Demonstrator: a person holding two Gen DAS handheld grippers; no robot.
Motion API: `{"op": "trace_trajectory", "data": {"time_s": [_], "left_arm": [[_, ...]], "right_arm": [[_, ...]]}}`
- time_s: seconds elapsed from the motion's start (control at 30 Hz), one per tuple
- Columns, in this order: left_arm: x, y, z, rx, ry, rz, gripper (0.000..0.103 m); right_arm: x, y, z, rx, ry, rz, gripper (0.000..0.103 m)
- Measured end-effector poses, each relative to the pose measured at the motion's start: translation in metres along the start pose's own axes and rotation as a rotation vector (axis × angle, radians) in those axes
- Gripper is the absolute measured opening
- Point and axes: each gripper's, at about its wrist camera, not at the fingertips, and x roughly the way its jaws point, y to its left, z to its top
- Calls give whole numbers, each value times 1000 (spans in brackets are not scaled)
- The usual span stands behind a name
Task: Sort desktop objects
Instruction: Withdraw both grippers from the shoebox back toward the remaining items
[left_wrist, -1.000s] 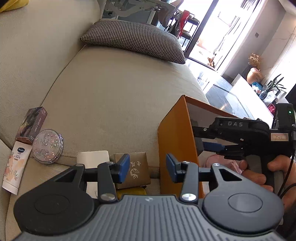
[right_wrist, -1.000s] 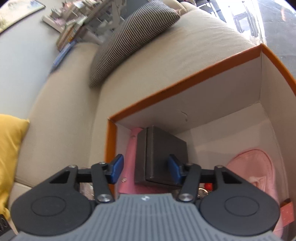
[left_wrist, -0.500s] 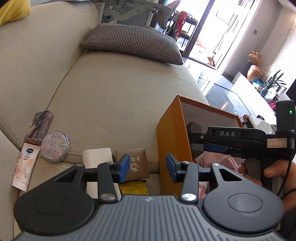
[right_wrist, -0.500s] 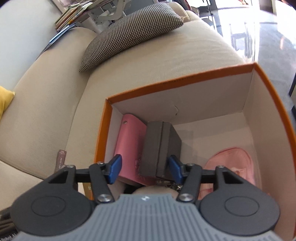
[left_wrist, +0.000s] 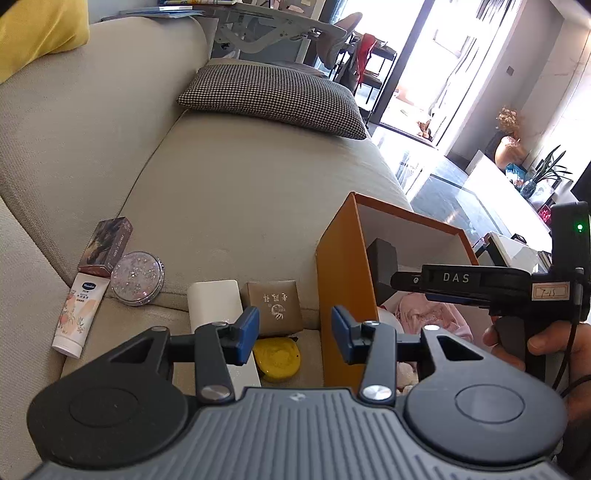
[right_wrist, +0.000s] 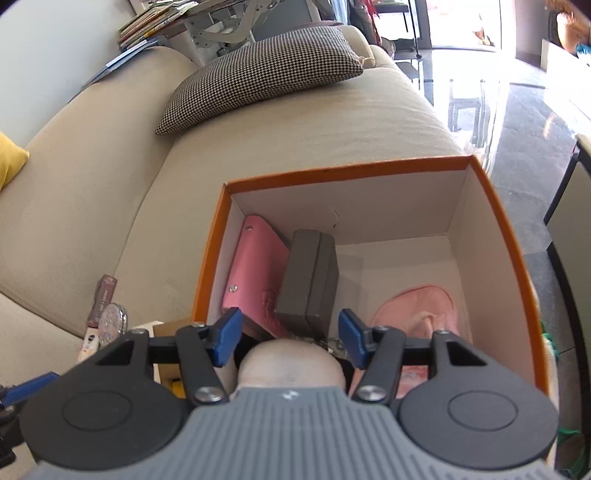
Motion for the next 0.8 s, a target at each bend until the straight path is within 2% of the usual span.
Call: {"op": "trace_trajectory", "data": {"time_s": [0.2, 0.3, 0.47, 0.57, 0.67, 0.8], "left_arm": [[-16, 9, -13, 8, -4, 33, 50], [-25, 16, -21, -2, -6, 31, 50], [-38, 37, -37, -29, -14, 63, 50], [-44, 53, -45, -46, -16, 88, 50], [-48, 71, -50, -68, -17, 114, 50], [-50, 96, -53, -99, -5, 135, 50]], "right_arm": [[-37, 27, -27, -134, -57, -81, 60], [-56, 40, -47, -174, -92, -80, 60], [-78, 65, -75, -225, -146, -48, 57], [-86, 84, -87, -263, -167, -11, 51], [-86, 104, -96, -299, -161, 35, 44], [-71, 128, -105, -327, -104, 88, 35]]}}
